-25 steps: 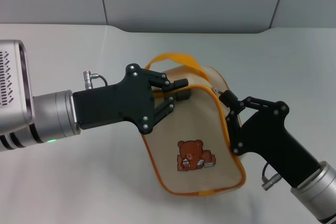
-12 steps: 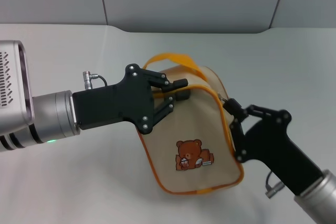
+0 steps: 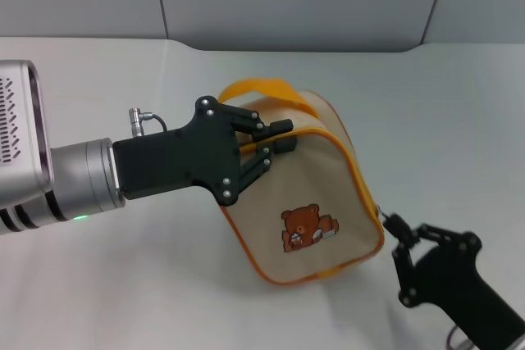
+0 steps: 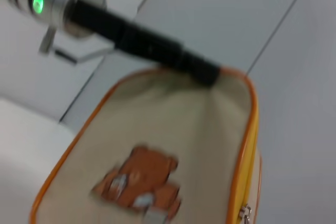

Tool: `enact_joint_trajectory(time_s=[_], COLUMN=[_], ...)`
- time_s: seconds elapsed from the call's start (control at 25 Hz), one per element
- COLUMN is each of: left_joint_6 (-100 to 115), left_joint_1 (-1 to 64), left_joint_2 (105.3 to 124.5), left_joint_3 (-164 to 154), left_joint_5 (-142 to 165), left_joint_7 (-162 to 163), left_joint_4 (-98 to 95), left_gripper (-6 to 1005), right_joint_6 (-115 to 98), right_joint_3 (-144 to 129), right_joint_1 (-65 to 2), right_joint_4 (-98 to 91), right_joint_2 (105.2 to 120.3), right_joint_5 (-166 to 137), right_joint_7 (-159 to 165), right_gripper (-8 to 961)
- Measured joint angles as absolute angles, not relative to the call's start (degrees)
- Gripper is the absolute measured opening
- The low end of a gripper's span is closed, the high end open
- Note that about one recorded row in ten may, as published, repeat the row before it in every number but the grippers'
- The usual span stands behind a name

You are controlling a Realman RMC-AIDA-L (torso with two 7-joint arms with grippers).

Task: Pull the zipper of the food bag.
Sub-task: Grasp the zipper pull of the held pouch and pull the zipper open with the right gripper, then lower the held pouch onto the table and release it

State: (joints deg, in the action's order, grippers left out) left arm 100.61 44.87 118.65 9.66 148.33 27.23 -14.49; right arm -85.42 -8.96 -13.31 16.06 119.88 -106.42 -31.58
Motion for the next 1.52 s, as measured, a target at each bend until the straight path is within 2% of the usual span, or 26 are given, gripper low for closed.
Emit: enact_joint_trajectory(time_s=[0.4,0.64,0.68,0.72,0.92,1.12,1.4,1.52], left_joint_6=[99.46,90.23,90.23,86.49,83.16,82.71,85.54,86.43], left_joint_1=[43.83,37.94,37.94,34.10,27.64,27.61,27.62,28.70], left_joint_2=[118.80,118.85,118.85,118.93,119.07,118.95,118.07,116.75], left_joint_3=[10.67,20.53,20.53,24.79,29.66,28.97,28.72,28.73], left_joint_5=[148.12,147.23,147.23,147.12,147.61,149.63,153.34,157.17], left_joint_7=[27.59,26.33,26.33,22.69,18.39,21.28,24.20,26.89], left_joint_4=[-12.68,-1.84,-1.84,3.88,12.71,13.21,12.62,11.58], left_gripper=[88,89,88,87,110,209,347,467], right_joint_6=[-91.65,-96.39,-96.84,-97.84,-99.14,-100.40,-105.10,-108.16], right_joint_3=[-6.41,-3.10,-3.08,-3.13,-3.72,-4.02,-7.97,-13.15], right_joint_1=[-10.74,-10.92,-11.43,-12.73,-15.33,-18.93,-21.69,-22.39], right_joint_4=[14.59,12.01,10.61,6.89,0.41,-9.96,-20.78,-24.86], right_joint_2=[119.79,119.49,119.41,119.39,119.34,119.19,118.16,117.50], right_joint_5=[-106.24,-106.25,-106.29,-106.52,-107.19,-113.67,-120.53,-120.68], right_joint_7=[-26.60,-11.31,-6.70,3.25,18.49,35.66,49.41,53.63], right_gripper=[129,156,186,217,369,597,624,625])
